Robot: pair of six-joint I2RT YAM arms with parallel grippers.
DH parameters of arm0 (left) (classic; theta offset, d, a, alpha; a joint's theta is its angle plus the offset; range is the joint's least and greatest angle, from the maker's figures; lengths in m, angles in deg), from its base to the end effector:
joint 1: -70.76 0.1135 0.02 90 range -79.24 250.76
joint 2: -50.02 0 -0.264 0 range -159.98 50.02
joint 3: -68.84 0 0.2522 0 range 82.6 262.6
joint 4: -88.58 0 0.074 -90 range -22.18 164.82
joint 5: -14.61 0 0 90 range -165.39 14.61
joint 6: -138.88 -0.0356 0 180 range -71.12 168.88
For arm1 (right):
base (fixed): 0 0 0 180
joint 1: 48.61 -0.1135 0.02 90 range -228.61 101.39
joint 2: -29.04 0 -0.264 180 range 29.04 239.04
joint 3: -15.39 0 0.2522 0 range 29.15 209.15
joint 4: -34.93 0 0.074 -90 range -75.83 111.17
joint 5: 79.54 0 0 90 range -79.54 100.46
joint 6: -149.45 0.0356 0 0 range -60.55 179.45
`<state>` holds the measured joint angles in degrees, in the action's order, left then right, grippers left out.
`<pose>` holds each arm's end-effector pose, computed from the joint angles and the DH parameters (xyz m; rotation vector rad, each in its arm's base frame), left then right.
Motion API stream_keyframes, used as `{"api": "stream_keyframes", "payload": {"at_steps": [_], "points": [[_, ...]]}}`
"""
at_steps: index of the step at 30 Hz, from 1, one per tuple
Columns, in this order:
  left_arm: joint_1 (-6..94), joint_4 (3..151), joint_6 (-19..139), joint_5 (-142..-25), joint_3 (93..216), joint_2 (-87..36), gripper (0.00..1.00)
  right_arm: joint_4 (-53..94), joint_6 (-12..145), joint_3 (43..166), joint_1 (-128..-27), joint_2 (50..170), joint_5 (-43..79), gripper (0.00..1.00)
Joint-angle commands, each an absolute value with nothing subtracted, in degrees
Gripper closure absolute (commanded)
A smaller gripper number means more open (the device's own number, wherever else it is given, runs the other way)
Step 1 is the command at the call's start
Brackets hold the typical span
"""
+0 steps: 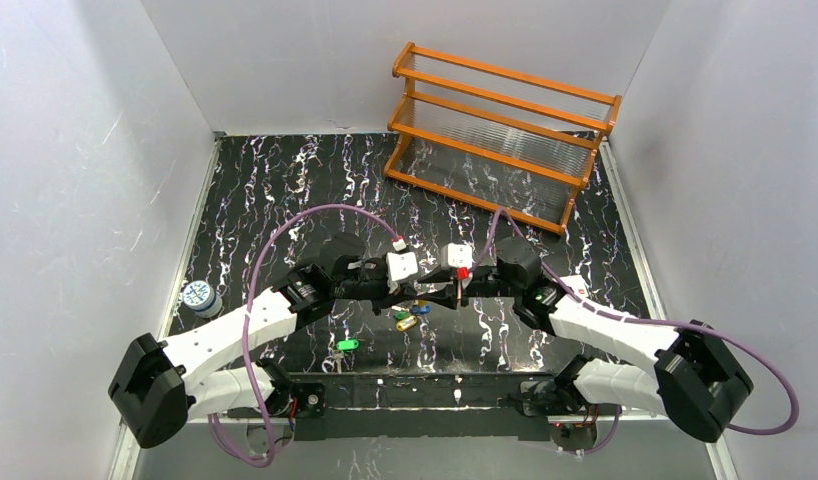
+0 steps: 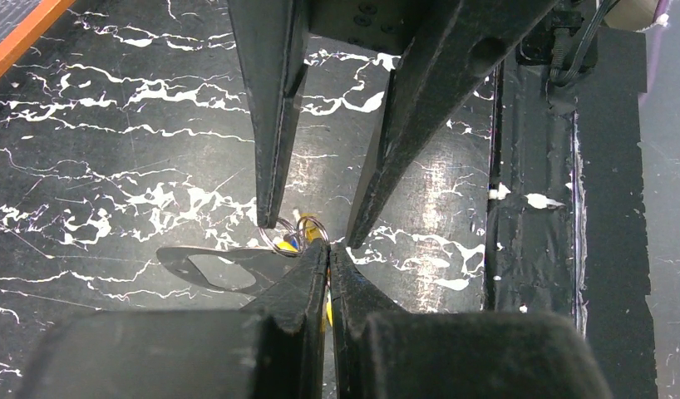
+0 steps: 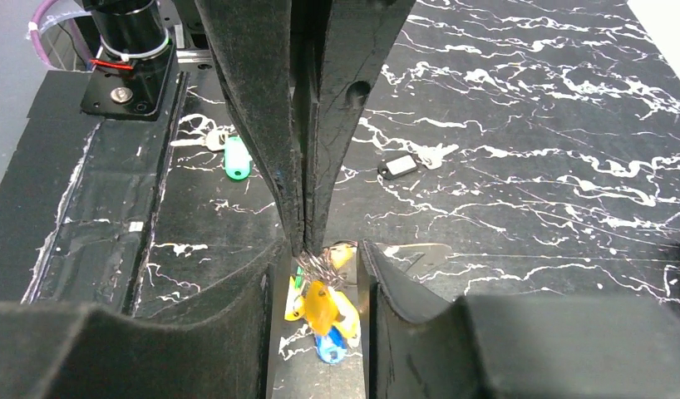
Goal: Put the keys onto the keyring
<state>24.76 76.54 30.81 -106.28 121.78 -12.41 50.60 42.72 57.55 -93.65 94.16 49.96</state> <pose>0.1562 -0.1881 0.2676 1.3452 1.4587 -0.8431 0.1548 0.1871 0.2417 -1.3170 1.1683 0.9458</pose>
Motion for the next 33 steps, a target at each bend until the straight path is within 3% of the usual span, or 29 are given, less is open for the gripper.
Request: {"api": "stream_keyframes", "payload": {"at_steps": [1, 23, 29, 33], "points": [[24.5, 76.5, 30.2, -106.4, 123.4, -12.1, 1.0, 48.6, 40.0, 58.9, -94.0, 90.1, 47.8, 0.56], [24.5, 79.6, 30.6, -106.9, 120.6, -9.1, 1.0, 46.0, 35.5, 58.8, -94.2, 92.0, 54.1, 0.65], [24.5, 80.2, 31.0, -107.3, 120.4, -9.1, 1.0, 47.4, 36.6, 59.0, -94.4, 93.0, 53.1, 0.78], [24.5, 81.2, 31.9, -106.9, 119.7, -8.7, 1.0, 48.3, 38.3, 59.5, -94.4, 94.1, 53.6, 0.98]]}}
